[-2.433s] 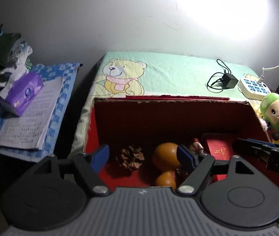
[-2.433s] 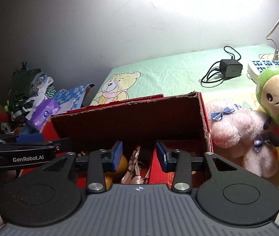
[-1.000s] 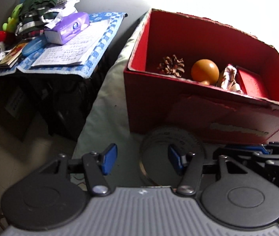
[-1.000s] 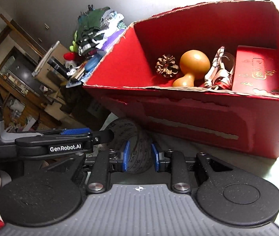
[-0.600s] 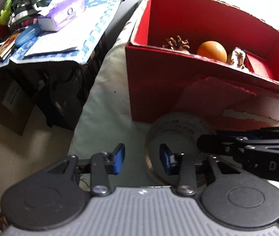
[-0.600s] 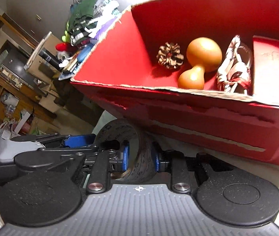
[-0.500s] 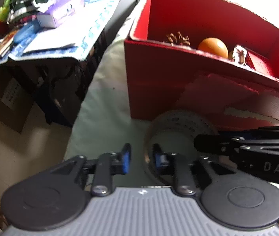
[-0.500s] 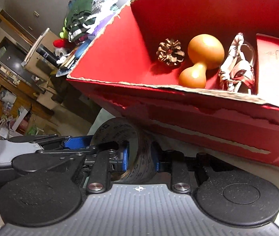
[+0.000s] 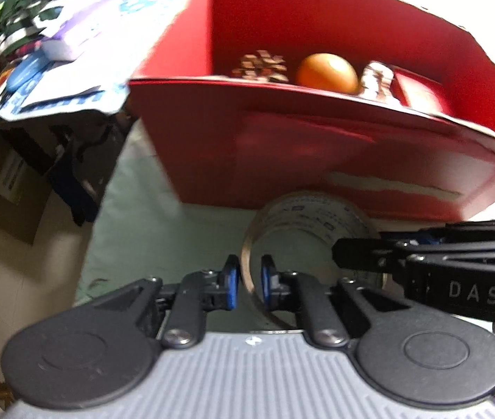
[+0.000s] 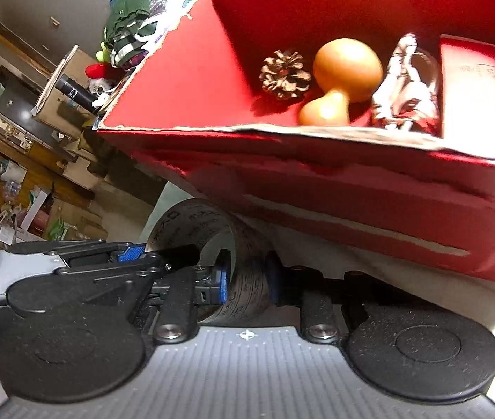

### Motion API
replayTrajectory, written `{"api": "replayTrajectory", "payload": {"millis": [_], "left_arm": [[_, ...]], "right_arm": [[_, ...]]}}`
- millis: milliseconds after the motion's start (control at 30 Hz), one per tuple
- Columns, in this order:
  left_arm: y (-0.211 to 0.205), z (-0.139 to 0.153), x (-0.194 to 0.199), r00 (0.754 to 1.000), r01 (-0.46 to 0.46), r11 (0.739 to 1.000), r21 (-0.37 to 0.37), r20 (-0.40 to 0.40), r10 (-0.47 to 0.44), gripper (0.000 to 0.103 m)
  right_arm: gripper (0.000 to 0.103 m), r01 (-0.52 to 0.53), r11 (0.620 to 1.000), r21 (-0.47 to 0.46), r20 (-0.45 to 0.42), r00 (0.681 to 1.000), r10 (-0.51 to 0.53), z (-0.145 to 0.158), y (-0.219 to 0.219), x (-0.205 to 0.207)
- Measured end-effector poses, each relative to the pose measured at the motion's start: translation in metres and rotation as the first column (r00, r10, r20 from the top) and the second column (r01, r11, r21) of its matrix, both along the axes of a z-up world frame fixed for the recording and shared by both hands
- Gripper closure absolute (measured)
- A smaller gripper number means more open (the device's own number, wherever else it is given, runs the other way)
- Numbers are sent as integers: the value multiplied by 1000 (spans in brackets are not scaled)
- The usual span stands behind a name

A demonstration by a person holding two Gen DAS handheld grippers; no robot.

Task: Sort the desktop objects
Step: 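Grasp the clear tape roll beside the box with the right gripper and lift, then carry the tape roll over the red cardboard box with the right gripper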

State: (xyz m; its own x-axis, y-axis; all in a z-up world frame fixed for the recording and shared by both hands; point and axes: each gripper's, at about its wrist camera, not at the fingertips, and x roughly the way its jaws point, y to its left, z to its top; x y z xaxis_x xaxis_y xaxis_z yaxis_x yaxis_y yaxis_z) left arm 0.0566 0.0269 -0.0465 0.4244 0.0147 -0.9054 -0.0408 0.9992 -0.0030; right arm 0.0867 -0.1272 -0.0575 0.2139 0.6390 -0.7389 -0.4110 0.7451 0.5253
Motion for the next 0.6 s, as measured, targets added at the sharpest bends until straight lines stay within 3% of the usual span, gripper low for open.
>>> {"api": "replayTrajectory", "payload": {"millis": [300,600], "left_arm": [[-78,10,-17,987,155,988,15,29,-156,93],[-162,20,-30,943,322,946,47,73,-325,93]], "right_arm": [[80,57,998,-11,7,998,-57,10,-58,-17],[82,199,980,-29,25,980,-198,16,-128,-44]]}}
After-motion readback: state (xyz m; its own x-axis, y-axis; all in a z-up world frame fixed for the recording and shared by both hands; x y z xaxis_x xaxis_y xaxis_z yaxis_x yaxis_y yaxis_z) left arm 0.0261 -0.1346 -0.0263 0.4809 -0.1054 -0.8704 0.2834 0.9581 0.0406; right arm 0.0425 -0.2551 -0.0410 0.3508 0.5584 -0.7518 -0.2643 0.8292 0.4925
